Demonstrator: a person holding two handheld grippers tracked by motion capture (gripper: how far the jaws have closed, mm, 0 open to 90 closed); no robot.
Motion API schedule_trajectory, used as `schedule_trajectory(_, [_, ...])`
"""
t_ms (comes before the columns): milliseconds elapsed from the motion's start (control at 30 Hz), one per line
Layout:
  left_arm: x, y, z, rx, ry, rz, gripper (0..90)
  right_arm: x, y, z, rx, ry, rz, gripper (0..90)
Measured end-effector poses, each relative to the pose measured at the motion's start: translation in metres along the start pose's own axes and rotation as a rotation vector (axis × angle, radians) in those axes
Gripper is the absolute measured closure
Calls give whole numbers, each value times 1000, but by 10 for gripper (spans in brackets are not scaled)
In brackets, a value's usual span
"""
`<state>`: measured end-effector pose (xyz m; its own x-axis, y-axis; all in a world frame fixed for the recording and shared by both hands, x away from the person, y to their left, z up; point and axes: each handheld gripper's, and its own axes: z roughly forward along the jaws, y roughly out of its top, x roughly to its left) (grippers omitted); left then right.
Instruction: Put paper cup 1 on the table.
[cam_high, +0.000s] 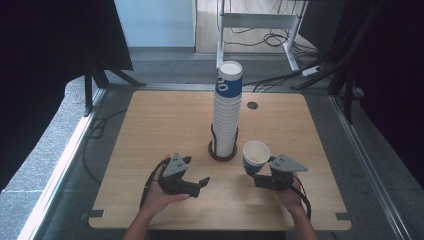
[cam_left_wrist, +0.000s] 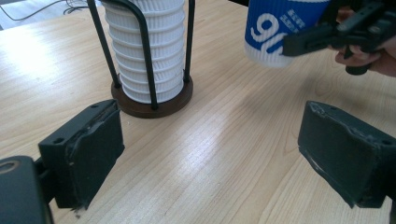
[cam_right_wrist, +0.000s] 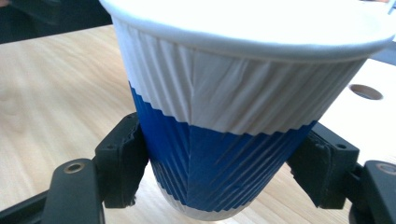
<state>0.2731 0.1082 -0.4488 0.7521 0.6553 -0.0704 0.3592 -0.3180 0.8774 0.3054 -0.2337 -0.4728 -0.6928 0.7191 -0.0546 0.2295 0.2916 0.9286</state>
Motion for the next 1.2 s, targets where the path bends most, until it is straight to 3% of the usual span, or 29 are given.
schedule_trajectory(433, [0,-3,5,33,3,-10,71,-39,-16,-9,42,-138,95,263])
schedule_trajectory(467, [0,-3,5,39,3,-12,71,-45,-20,-10,56,-160,116,263])
schedule_trajectory(700, [-1,-4,7,50,-11,-6,71,-56,-28,-10,118,-221,137,262])
schedule_trajectory(1200, [-3,-5,9,68,-24,7,71,-67,-39,-6,174,-250,177,262])
